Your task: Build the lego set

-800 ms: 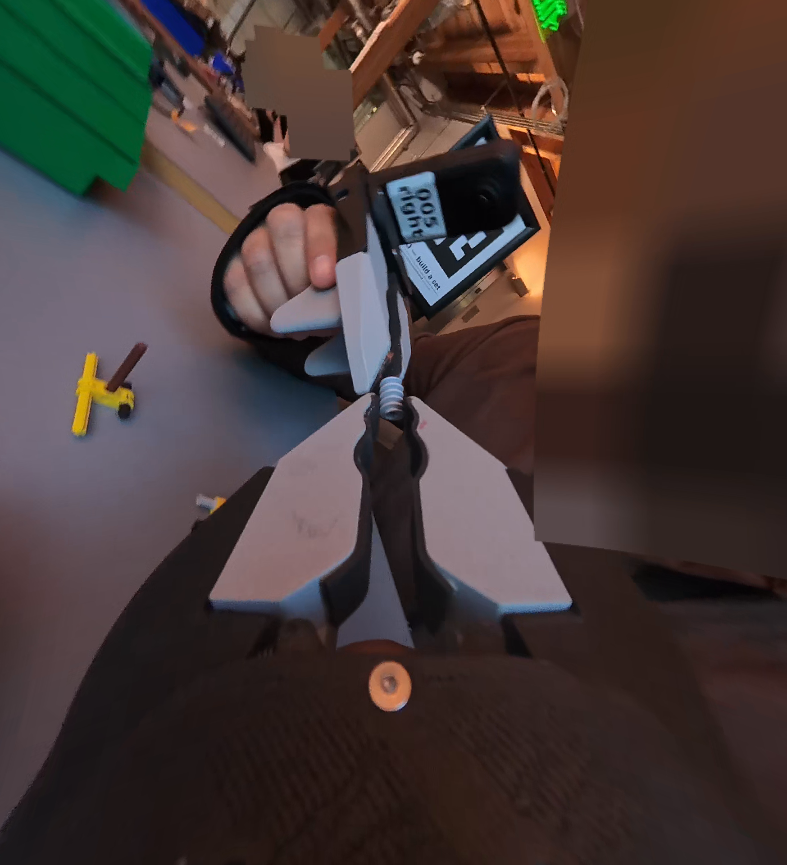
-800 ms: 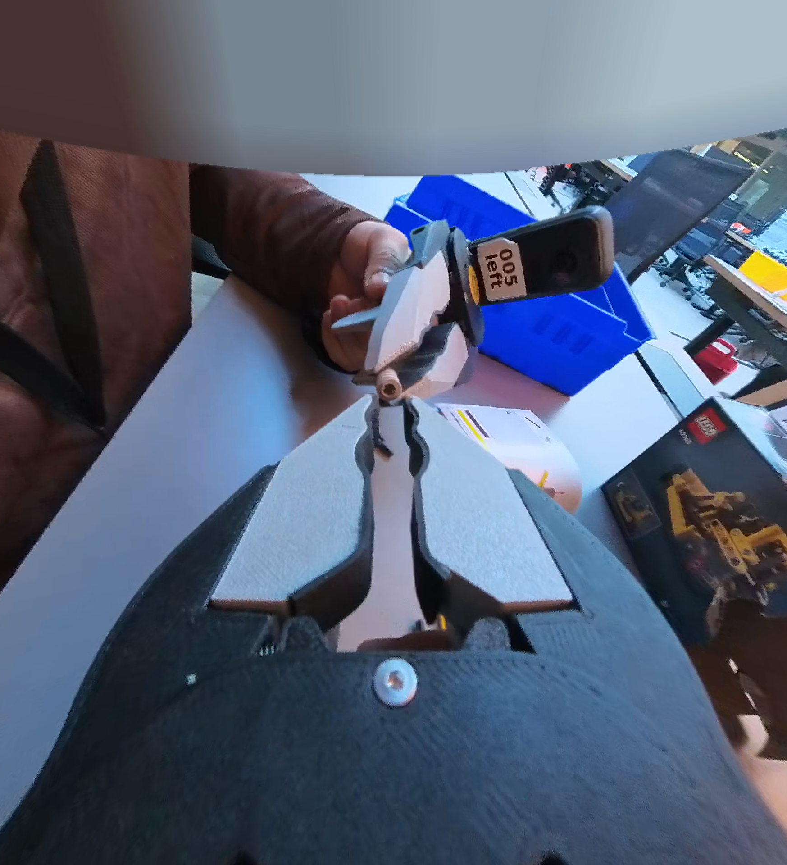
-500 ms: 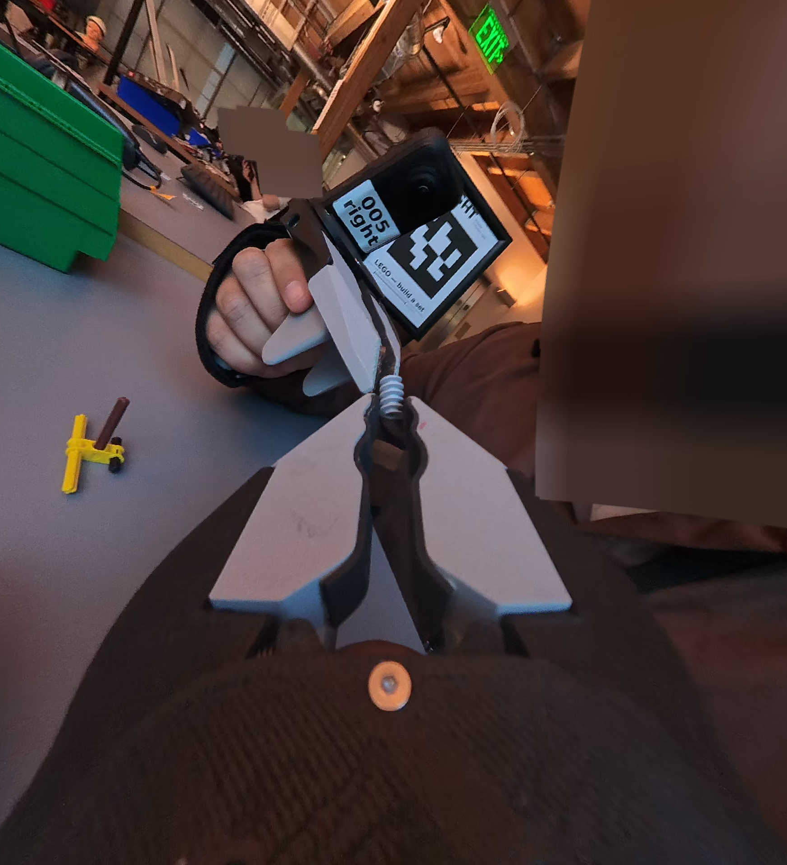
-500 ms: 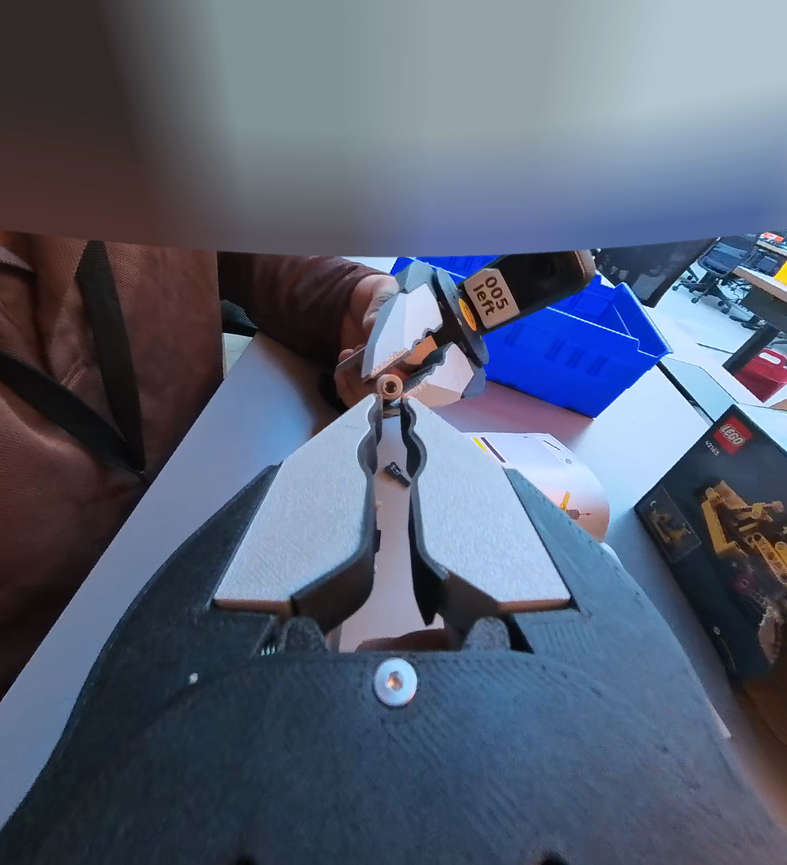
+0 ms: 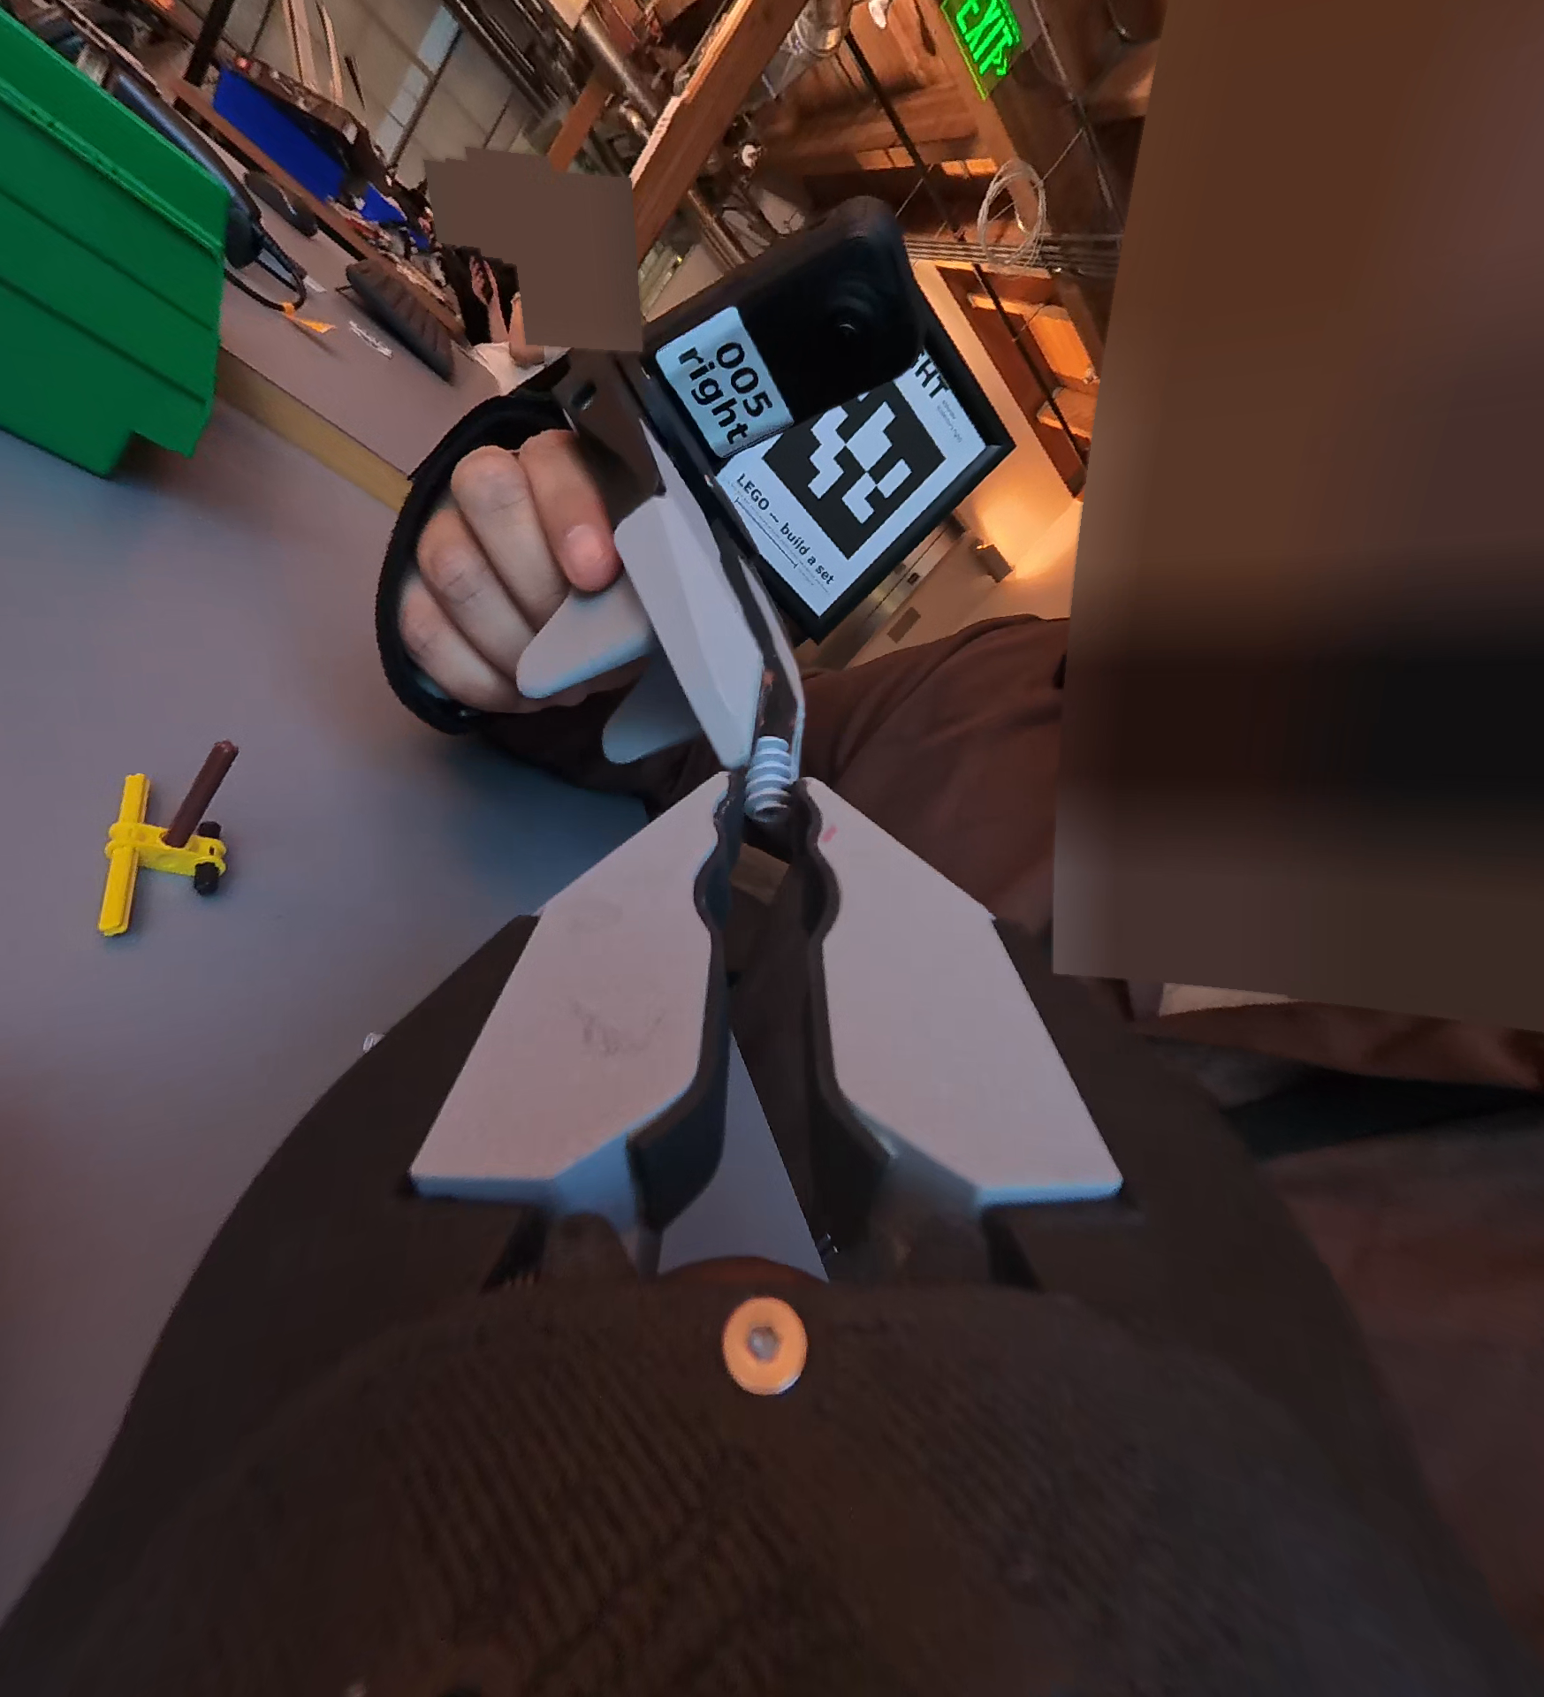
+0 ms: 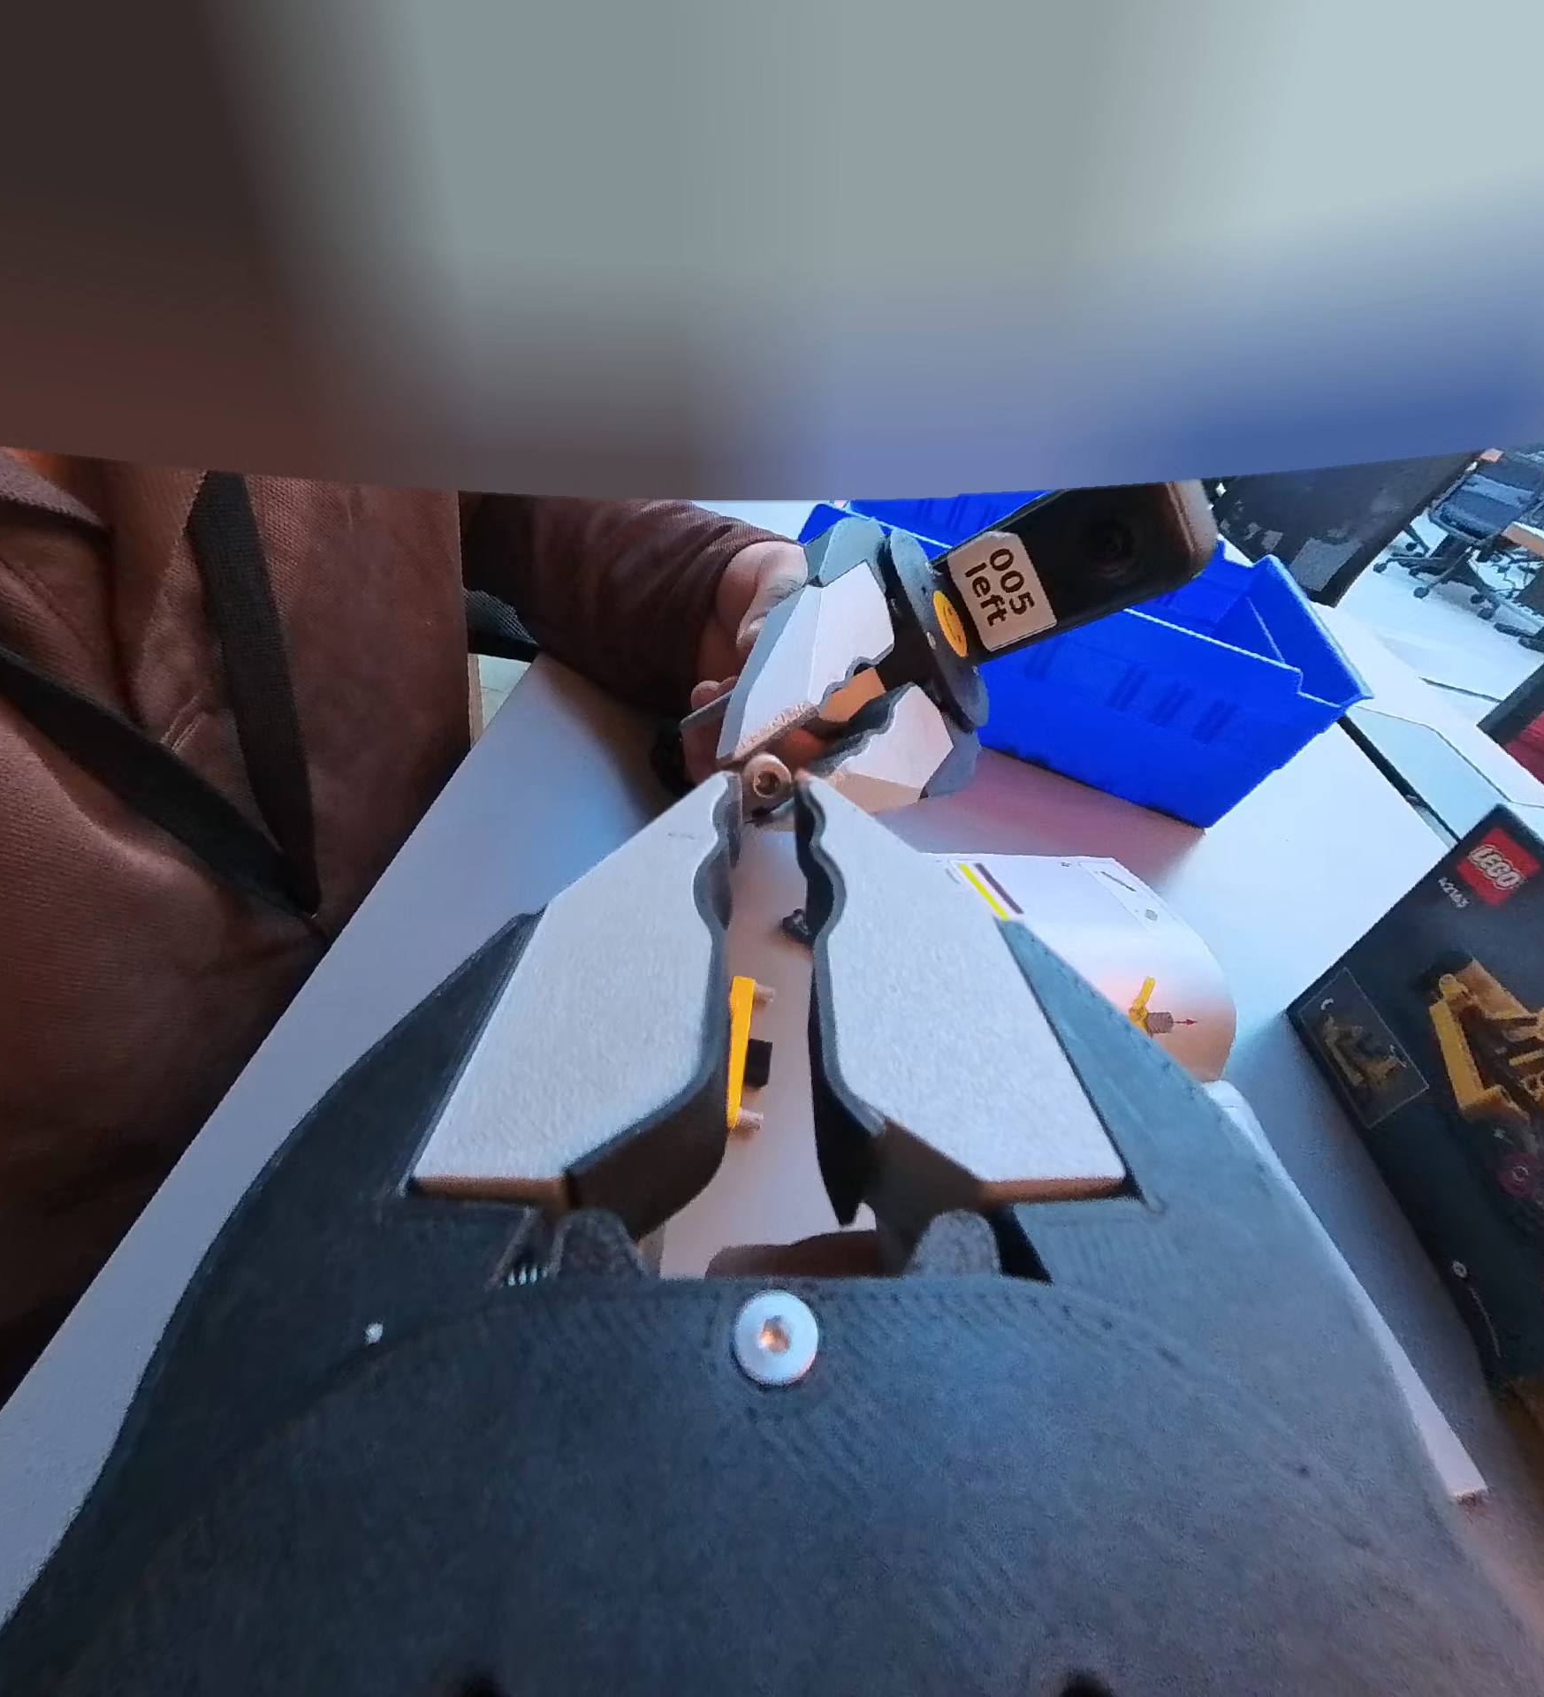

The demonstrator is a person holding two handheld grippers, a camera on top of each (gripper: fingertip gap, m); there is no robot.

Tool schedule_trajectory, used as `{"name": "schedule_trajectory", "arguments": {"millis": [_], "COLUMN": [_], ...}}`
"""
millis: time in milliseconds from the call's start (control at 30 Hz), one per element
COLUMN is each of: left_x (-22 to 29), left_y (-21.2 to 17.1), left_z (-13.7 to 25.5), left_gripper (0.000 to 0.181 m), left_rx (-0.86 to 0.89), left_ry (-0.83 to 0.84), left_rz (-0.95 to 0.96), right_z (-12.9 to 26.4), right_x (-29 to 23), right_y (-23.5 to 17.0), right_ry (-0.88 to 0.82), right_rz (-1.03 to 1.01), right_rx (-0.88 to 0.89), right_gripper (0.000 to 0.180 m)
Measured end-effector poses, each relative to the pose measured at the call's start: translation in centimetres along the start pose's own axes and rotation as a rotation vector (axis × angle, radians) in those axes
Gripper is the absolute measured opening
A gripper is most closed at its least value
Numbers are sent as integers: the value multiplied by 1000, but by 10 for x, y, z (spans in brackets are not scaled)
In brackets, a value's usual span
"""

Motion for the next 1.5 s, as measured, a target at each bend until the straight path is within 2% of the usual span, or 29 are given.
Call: {"name": "schedule_trajectory", "arguments": {"millis": [433, 600, 767, 867, 1000, 1133, 1300, 1500], "left_x": [0, -1, -14, -16, -13, -13, -11, -7], "left_y": [-1, 1, 5, 5, 3, 1, 3, 3], "left_z": [-1, 1, 11, 13, 10, 8, 10, 8], "left_gripper": [8, 8, 12, 13, 12, 11, 10, 9], "left_rx": [-14, -30, -98, -167, -191, -207, -199, -202], "left_ry": [5, 98, 379, 494, 510, 505, 503, 493], "left_rz": [24, -26, -113, -177, -211, -209, -213, -228], "right_z": [0, 2, 25, 49, 57, 45, 34, 29], "right_x": [1, 4, 18, 30, 41, 46, 45, 45], "right_y": [-2, -4, -15, -29, -29, -23, -22, -23], "right_ry": [25, 19, -119, -227, -242, -204, -163, -153], "right_rz": [-21, -47, -92, -206, -327, -302, -302, -318], "right_rx": [3, -48, -192, -368, -527, -700, -789, -813], "right_gripper": [7, 6, 6, 7, 7, 7, 7, 7]}}
Point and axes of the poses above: each gripper's, where its closed fingertips meet, z back along the fingers, y out of its top, x = y × z across the jaws, the point moved 10 cm from there along z, back along the fingers, and after that the axes turned 7 degrees about y, right-handed, at the moved point
